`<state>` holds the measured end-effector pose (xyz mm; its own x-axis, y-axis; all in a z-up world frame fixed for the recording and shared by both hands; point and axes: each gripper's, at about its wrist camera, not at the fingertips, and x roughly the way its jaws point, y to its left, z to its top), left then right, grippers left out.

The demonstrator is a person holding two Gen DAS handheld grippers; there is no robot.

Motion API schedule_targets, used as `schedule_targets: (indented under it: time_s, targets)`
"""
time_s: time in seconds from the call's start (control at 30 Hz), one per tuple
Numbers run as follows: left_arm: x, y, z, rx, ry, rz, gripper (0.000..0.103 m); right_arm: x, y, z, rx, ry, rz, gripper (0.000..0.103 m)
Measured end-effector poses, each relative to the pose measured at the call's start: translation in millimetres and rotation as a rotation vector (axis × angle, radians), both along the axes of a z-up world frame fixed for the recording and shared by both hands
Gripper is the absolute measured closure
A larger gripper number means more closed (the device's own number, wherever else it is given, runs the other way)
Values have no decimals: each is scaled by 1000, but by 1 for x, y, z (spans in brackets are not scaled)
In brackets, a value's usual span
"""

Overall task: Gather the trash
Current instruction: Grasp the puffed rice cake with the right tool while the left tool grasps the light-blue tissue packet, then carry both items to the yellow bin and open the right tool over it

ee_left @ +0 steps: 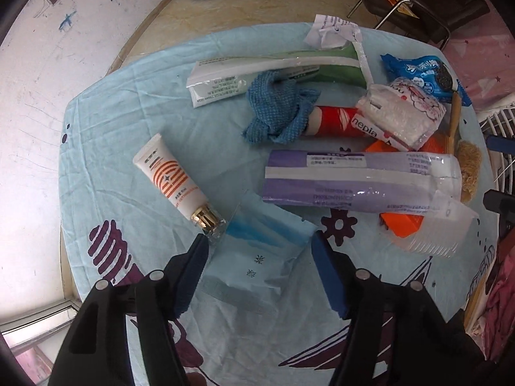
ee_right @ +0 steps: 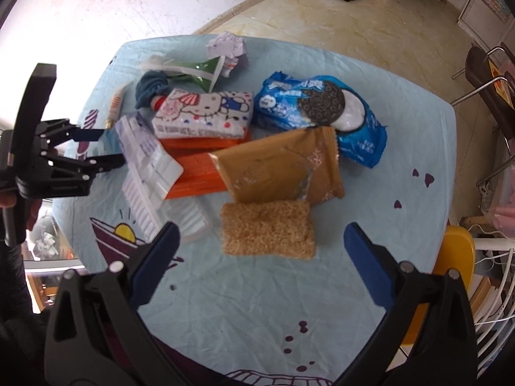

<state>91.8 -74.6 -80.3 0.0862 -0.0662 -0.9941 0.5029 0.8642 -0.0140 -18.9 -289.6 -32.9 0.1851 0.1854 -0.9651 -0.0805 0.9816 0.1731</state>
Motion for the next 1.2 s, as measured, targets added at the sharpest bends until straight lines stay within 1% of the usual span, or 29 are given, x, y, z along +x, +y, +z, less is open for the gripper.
schedule_targets:
  time_s: [0.03,0.1,0.2,0.27,0.3,0.33,0.47,0.63,0.7,0.73,0.77,0.9,0.97,1.03,1.13,1.2]
  targets:
    - [-1,-2,-2,3,6,-8,43,0,2,-3,0,13,1,5]
    - [-4,-7,-4,13,-7,-16,46,1,3,-12,3,36,-8,5]
    - [-6,-12,-2,22,-14,-32,56,3,6,-25,6,76,-19,5]
    - [-9,-17,-2,30,-11,-45,58,3,6,-31,4,87,-29,7]
    - [-11,-16,0,29,-6,-47,58,3,6,-33,-3,85,-32,20]
    - [-12,-17,0,26,-1,-49,58,3,6,-35,-14,86,-34,37]
    - [-22,-16,0,7,10,-46,59,2,3,-33,-30,67,-44,38]
    - [-29,-11,13,-12,5,-49,60,-2,-7,-20,-51,23,-59,39]
    - [-32,-1,23,-29,-8,-52,60,-6,-10,-11,-51,1,-63,39]
    - [-35,-1,30,-36,-18,-53,60,-8,-15,-6,-53,-11,-65,39]
    - [-39,10,41,-45,-29,-57,60,-12,-20,-1,-53,-26,-68,39]
    - [-53,5,82,-71,-92,-94,60,-27,-45,20,-45,-79,-99,38]
    - [-68,-6,107,-96,-124,-126,60,-37,-59,29,-45,-103,-129,38]
    - [-73,-25,129,-134,-148,-170,60,-51,-85,35,-45,-121,-173,38]
    - [-80,-67,147,-208,-159,-261,60,-72,-126,35,-56,-129,-251,38]
    - [-84,-109,145,-250,-153,-326,60,-87,-153,29,-68,-121,-306,38]
